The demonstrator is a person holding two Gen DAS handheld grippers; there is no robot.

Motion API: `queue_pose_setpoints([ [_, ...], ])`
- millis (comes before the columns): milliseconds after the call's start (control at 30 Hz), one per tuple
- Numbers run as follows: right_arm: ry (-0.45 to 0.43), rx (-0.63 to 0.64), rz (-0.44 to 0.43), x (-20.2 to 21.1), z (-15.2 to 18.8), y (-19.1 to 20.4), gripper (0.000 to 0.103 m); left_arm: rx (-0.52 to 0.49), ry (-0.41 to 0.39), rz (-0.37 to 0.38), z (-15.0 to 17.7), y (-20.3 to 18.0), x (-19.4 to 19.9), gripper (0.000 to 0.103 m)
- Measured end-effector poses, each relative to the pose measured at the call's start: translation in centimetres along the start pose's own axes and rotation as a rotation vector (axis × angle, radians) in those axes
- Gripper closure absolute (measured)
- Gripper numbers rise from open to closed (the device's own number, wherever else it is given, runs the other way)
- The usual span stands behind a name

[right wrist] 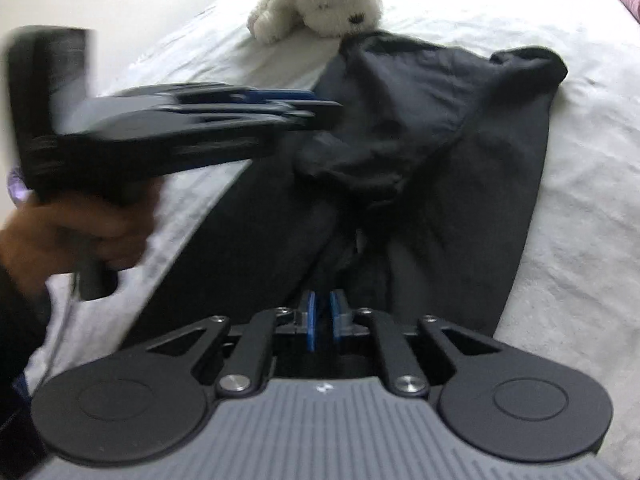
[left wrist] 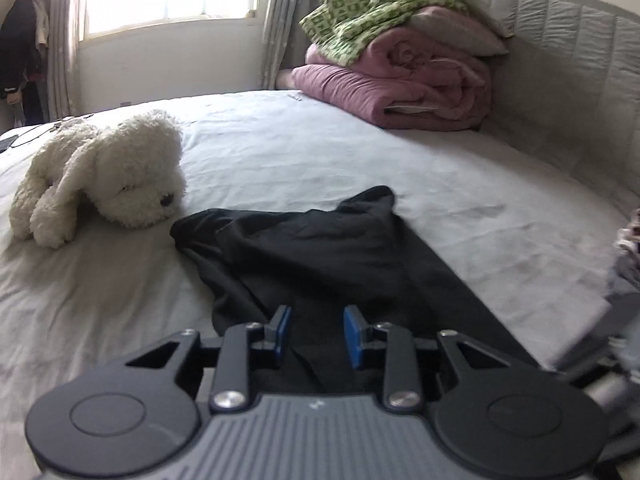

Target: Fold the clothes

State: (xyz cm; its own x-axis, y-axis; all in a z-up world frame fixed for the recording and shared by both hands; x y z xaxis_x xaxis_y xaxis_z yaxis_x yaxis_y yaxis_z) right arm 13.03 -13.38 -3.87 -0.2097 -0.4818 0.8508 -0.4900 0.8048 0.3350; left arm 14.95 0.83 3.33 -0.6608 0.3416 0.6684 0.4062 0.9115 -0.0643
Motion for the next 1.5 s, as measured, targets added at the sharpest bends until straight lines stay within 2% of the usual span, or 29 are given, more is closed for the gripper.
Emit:
queue_pose_setpoints([
  [100, -0.01, -0.031, -0.017, 0.1, -0.2, -0.2, 0.1, -0.118, 0.034, 0.034, 2.3, -2.0, 1.7, 0.077],
  [133, -0.029, -0.032, -0.012, 0.5, -0.1, 0.0, 0.09, -0.167, 0.05, 0.048, 3.2, -2.7, 2.1, 0.077],
  [167, -0.052, -0.029, -0.005, 1.1, 0.1, 0.2, 0.085, -0.216, 0.065, 0.063, 4.0, -3.4, 2.6, 0.077],
  [233, -0.079, -0.031, 0.007, 1.9, 0.5, 0.3, 0.086, -0.328, 0.099, 0.059, 5.4, -4.9, 2.8, 0.077],
  [300, -0.086, -0.029, 0.019, 1.8, 0.4, 0.0, 0.086, -0.371, 0.114, 0.079, 6.1, -6.0, 2.9, 0.078],
  [433, -0.094, -0.019, 0.044, 1.3, 0.1, -0.4, 0.086, -0.366, 0.111, 0.096, 6.0, -6.5, 2.5, 0.078],
  [533, -0.073, 0.036, 0.085, 0.1, -0.2, 0.4, 0.086, -0.372, 0.103, 0.094, 6.1, -6.4, 2.6, 0.078],
  [733, -0.082, 0.037, 0.101, 0.7, 0.2, 0.8, 0.085, -0.452, 0.088, 0.082, 6.5, -7.1, 3.2, 0.078],
  [1067, -0.06, 0.012, 0.055, 1.7, 3.5, 2.5, 0.085, -0.462, 0.101, 0.086, 7.7, -7.7, 4.8, 0.079],
  [1500, -0.05, 0.069, 0.116, 1.9, 8.8, 7.2, 0.085, -0.524, 0.138, 0.1, 13.2, -11.4, 10.7, 0.081],
])
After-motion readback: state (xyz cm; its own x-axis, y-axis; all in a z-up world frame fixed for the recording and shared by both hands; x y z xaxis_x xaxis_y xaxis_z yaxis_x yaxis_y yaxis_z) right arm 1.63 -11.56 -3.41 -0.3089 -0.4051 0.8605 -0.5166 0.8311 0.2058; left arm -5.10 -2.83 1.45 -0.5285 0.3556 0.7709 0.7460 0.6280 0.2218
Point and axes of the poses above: each gripper's, at about its wrist camera, not at the fingertips, and x roughly against the way its jaws point, y to its left, z to its underside, the point moved 3 cm from there along -x, roughly the way its jaws point, and after that the axes turned 7 degrees about y, right-handed, at the moved point
